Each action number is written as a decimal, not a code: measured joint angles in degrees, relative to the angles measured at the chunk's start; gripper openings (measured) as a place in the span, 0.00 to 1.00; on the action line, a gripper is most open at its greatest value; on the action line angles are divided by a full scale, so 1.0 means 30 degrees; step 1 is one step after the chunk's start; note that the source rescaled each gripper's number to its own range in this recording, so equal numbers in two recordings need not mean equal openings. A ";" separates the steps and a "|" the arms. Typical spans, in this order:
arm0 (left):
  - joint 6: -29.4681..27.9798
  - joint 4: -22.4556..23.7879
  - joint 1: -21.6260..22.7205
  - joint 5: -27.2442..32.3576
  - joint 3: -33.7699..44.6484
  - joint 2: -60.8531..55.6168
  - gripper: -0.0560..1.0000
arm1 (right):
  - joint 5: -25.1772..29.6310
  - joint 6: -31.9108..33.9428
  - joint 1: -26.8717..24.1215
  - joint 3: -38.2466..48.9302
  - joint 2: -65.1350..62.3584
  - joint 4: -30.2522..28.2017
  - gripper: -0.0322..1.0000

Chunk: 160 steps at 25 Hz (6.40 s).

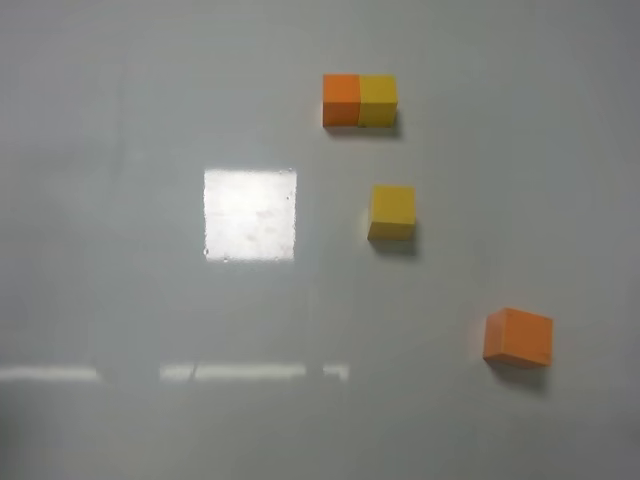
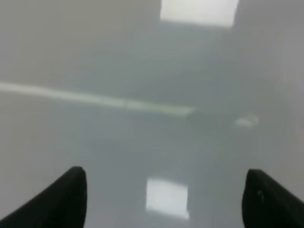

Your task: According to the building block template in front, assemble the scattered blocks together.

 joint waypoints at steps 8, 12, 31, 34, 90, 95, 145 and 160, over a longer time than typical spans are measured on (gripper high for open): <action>-0.0391 -0.0018 0.0000 0.0313 0.5877 -0.6752 0.78 | 0.0000 0.0000 0.0000 0.0000 0.0000 0.0000 0.60; -0.0404 -0.0271 0.0000 0.0610 0.8694 -0.9665 0.78 | 0.0000 0.0000 0.0000 0.0000 0.0000 0.0000 0.60; 0.0260 -0.1034 0.0000 0.1509 1.0393 -1.3056 0.64 | 0.0000 0.0000 0.0000 0.0000 0.0000 0.0000 0.60; 0.0284 -0.1034 0.0000 0.1509 1.0393 -1.3056 0.64 | 0.0000 0.0000 0.0000 0.0000 0.0000 0.0000 0.60; 0.0319 -0.1050 0.0000 0.1525 1.0393 -1.3056 0.64 | -0.2182 -1.4638 1.1249 -0.9091 2.0114 -0.0862 1.00; 0.0319 -0.1050 0.0000 0.1525 1.0393 -1.3056 0.64 | -0.3106 -1.4638 1.1249 -0.7558 2.0129 -0.0862 1.00; 0.0295 -0.1050 0.0000 0.1525 1.0393 -1.3056 0.63 | -0.5276 -1.2533 1.1249 -0.6444 2.0069 -0.2147 0.03; 0.0312 -0.1050 0.0000 0.1525 1.0393 -1.3056 0.63 | 0.2496 -1.3096 1.6266 -1.5926 2.1767 -0.4976 0.03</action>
